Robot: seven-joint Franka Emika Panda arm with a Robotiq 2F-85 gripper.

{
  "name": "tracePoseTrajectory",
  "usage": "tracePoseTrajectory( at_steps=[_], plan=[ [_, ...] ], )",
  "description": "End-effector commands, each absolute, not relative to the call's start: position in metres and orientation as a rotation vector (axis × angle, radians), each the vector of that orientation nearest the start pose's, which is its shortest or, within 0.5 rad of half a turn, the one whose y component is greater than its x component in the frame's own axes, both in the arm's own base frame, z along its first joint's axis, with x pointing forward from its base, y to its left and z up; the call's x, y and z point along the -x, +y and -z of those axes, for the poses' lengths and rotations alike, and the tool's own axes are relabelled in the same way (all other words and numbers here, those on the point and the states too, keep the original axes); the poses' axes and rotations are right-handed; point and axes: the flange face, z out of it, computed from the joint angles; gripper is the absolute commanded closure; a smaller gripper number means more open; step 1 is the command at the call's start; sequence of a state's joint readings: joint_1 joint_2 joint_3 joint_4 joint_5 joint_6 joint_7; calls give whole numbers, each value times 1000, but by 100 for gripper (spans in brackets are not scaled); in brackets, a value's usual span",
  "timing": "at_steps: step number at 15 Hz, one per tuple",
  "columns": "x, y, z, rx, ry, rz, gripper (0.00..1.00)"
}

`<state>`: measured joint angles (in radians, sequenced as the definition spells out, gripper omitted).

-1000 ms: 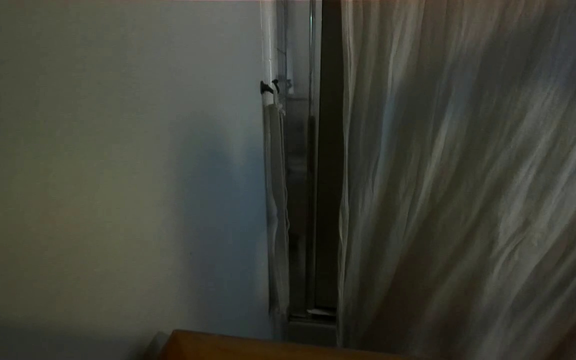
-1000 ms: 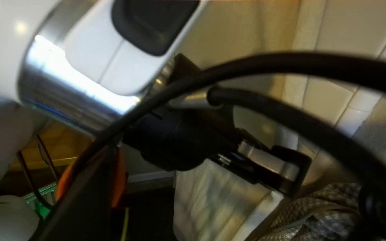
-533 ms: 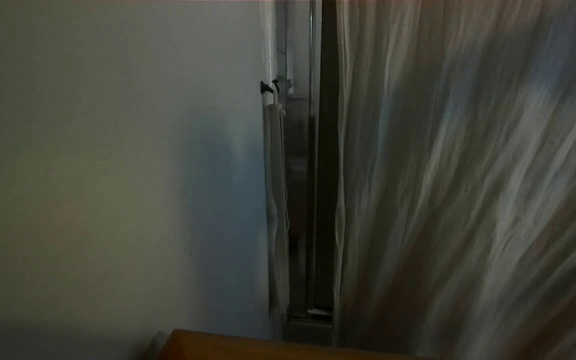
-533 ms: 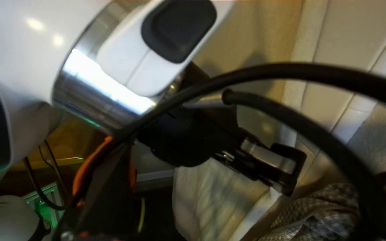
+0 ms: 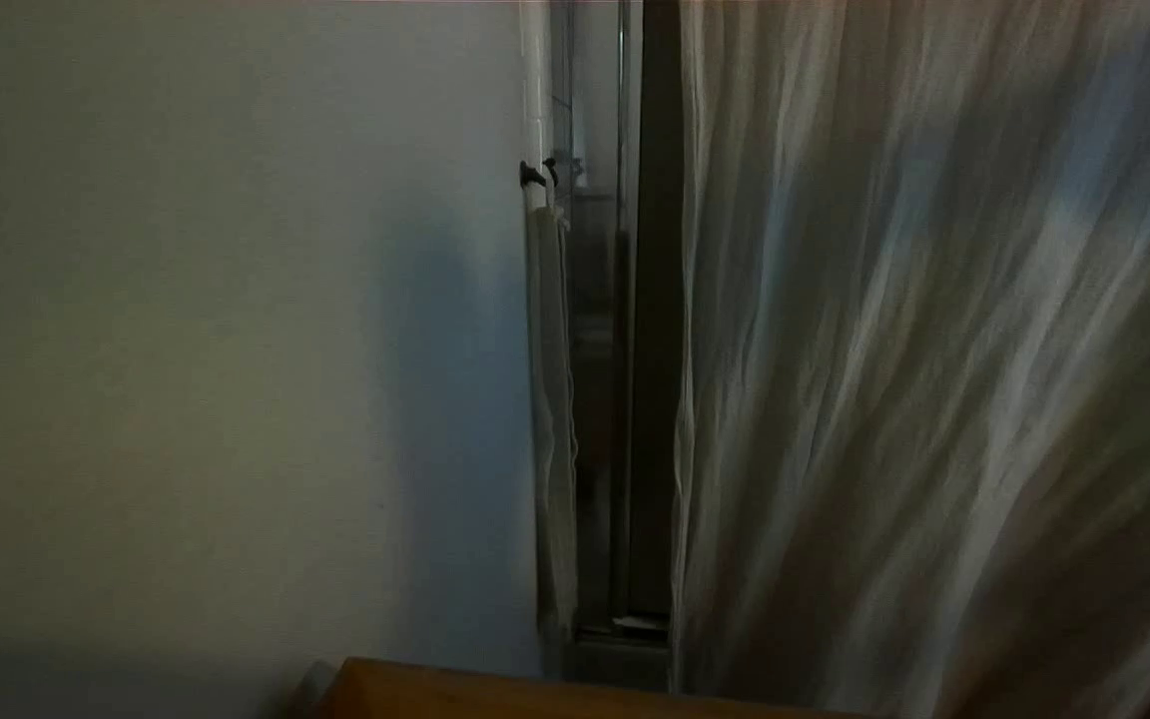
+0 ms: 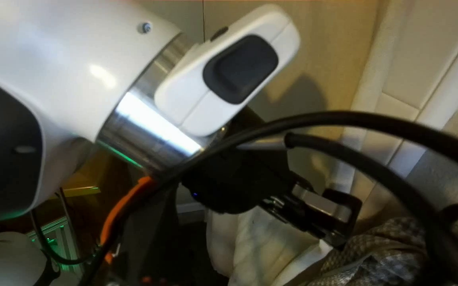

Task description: Close the curtain

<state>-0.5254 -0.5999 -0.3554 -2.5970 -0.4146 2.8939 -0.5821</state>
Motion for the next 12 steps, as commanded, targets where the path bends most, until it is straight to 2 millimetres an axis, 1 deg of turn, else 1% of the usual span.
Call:
tracePoseTrajectory(
  at_steps=[1,6,9,10,11,12],
  plan=[
    [-270,-332,-517,-2398,33,-667,99],
    [-268,-338,-508,-2375,66,-588,99],
    [-271,-333,-506,-2384,93,-575,99],
    [-273,-330,-506,-2395,98,-579,79],
    [-276,-323,-505,-2423,113,-587,69],
    [-279,-319,-499,-2456,122,-574,63]
  ],
)
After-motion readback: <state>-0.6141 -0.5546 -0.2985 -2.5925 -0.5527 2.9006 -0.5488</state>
